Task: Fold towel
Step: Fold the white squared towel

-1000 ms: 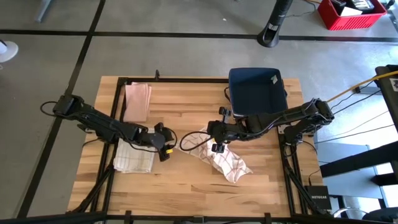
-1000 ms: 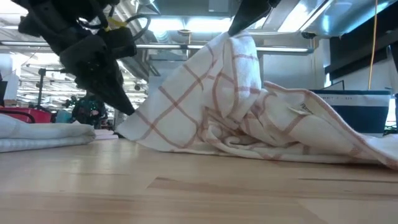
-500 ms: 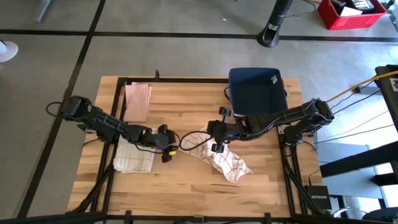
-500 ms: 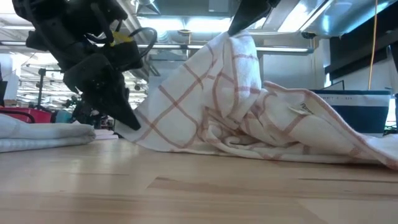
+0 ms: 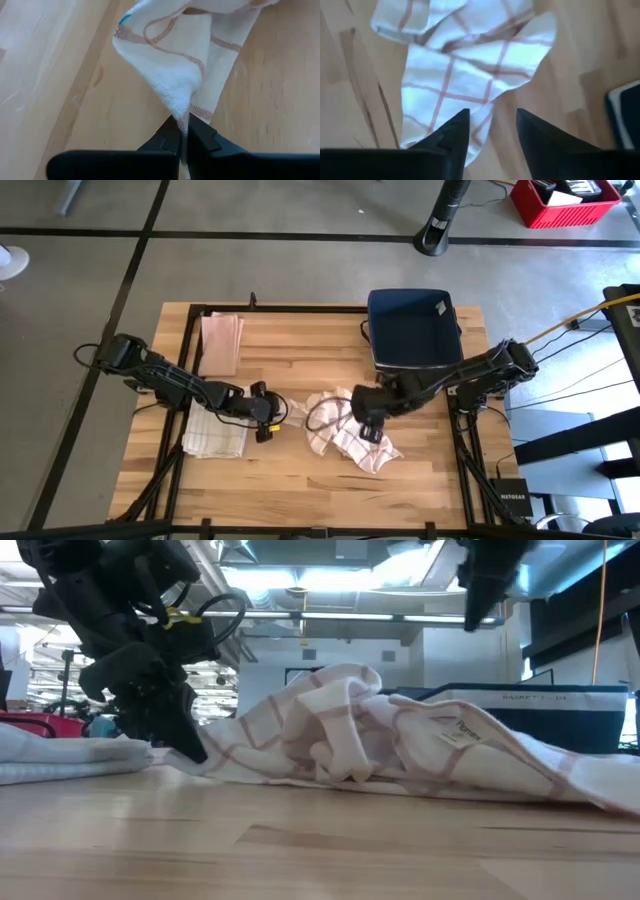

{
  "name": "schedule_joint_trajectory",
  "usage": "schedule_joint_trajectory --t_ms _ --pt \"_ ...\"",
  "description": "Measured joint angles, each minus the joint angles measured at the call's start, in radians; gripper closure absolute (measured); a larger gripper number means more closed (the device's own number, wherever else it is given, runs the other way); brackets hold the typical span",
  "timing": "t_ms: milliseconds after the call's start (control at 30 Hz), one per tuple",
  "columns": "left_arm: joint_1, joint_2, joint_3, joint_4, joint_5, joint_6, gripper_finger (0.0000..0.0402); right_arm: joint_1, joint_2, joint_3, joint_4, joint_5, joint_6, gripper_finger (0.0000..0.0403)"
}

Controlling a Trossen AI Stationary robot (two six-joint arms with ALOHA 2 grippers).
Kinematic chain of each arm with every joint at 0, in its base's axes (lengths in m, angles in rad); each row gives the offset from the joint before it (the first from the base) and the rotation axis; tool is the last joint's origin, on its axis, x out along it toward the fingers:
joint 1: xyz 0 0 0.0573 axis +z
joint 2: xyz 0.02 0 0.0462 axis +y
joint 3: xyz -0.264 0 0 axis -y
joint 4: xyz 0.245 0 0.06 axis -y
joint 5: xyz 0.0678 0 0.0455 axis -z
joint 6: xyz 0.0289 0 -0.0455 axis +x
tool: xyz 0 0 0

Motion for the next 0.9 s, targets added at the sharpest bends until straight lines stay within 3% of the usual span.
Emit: schedule_joint_trajectory --t_ms 67,200,367,500,900 --pt "0.001 0.000 0.000 0.001 0.000 0.000 0.0397 0.052 0.000 -0.047 0.058 0.019 0.009 0.0225" --pt "0.001 0.000 0.000 0.002 0.000 -0.002 0.0397 0.157 0.001 -0.180 0.366 0.058 -0.010 0.0211" --pt "0.001 0.000 0.000 0.007 0.000 -0.006 0.0399 0.255 0.016 -0.329 0.704 0.205 -0.008 0.0213" --pt "0.001 0.000 0.000 0.008 0.000 -0.008 0.0396 0.302 0.074 -0.358 0.752 0.317 0.034 0.0220" --pt "0.004 0.000 0.000 0.012 -0.002 -0.015 0.0399 0.318 0.204 -0.357 0.746 0.422 0.066 0.0226"
